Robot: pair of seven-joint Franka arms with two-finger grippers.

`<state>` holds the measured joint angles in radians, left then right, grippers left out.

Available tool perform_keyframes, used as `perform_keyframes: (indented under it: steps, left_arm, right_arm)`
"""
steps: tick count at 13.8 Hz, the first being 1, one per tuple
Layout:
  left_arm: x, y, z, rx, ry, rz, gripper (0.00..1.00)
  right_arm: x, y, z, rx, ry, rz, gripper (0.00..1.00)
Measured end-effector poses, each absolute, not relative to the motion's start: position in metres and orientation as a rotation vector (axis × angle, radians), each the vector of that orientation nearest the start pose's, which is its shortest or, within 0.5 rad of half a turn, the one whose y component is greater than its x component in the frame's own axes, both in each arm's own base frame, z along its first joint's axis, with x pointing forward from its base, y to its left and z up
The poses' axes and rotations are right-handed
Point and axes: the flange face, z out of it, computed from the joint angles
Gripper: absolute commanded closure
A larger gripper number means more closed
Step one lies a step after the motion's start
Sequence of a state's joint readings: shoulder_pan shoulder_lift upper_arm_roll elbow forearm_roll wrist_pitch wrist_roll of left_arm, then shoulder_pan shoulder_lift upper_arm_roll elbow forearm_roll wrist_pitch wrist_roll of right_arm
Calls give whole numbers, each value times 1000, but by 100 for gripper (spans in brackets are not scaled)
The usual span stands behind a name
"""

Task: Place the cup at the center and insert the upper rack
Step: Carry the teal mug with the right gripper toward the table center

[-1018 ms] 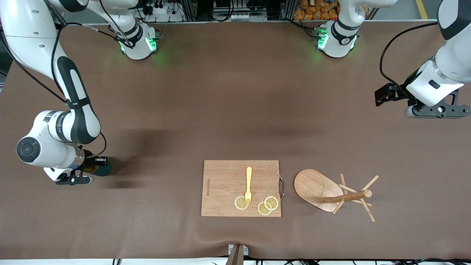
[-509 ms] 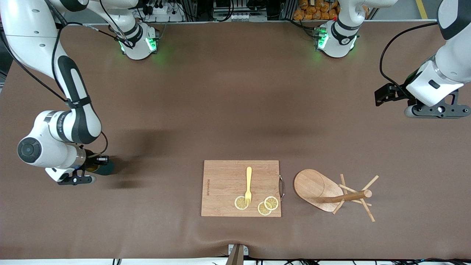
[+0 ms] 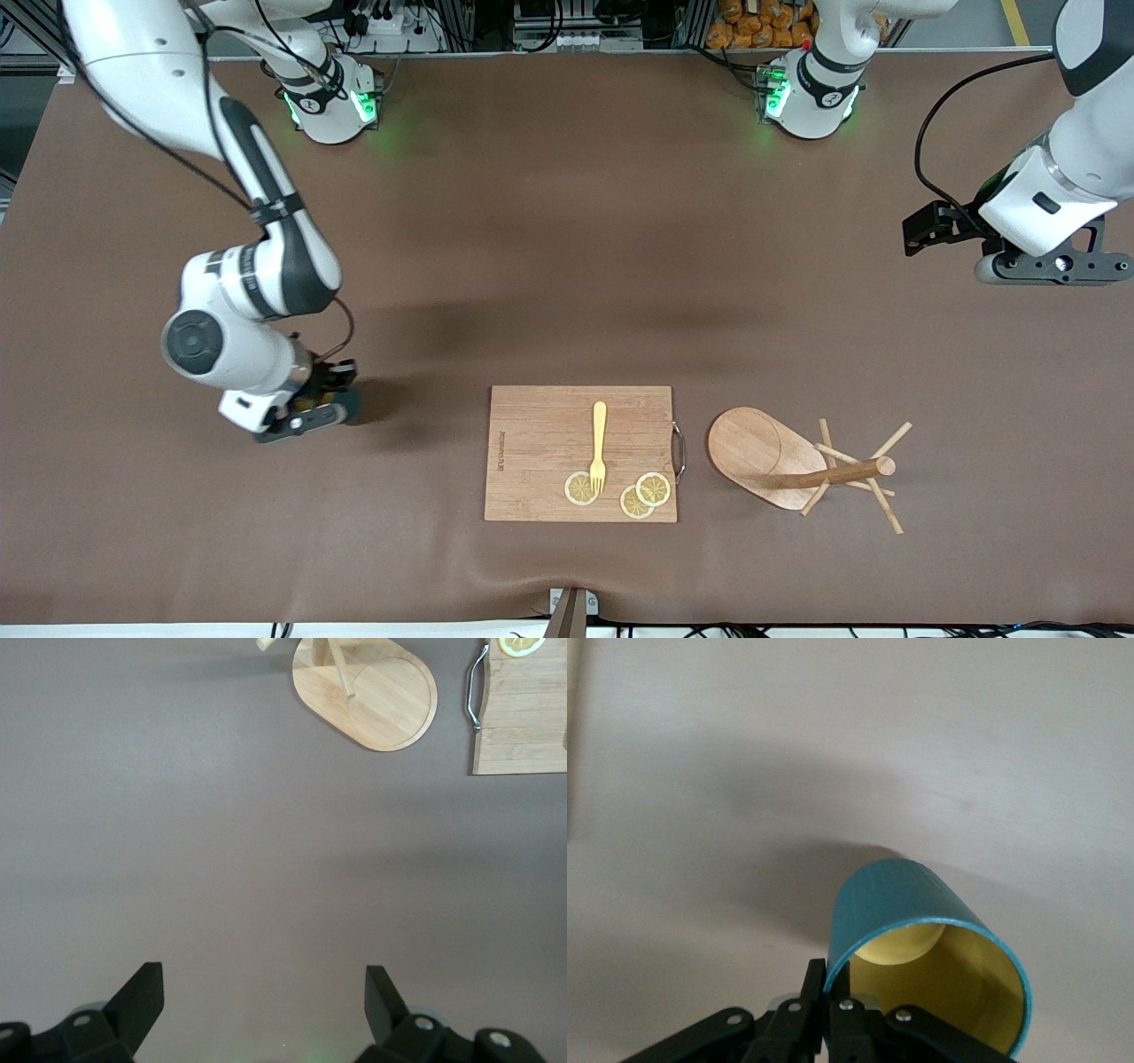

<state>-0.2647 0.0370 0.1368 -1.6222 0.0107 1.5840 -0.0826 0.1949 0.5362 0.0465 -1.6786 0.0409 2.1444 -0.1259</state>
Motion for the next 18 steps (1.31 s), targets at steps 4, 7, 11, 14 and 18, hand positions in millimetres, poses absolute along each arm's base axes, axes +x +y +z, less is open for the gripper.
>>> perform_keyframes:
  steps: [4,7,11,14,18]
  left_arm:
    - [559,-71,581,-3115,70,113,0]
    - [559,-71,581,-3115,68,112,0]
    - [559,-68,582,-3116,59,110,0]
    - [559,-67,582,-3116,58,110,0]
    - [560,-62,582,-3117,45,110,0]
  right_arm:
    - [614,267,290,-3007,-598,121,100]
    - [566,365,296,-3016,-581,120,100]
    - [509,452,309,-3031,-493,99,100]
    - [455,512,317,-3022,-527,92,100]
    - [376,575,311,-2994,-713,107,100]
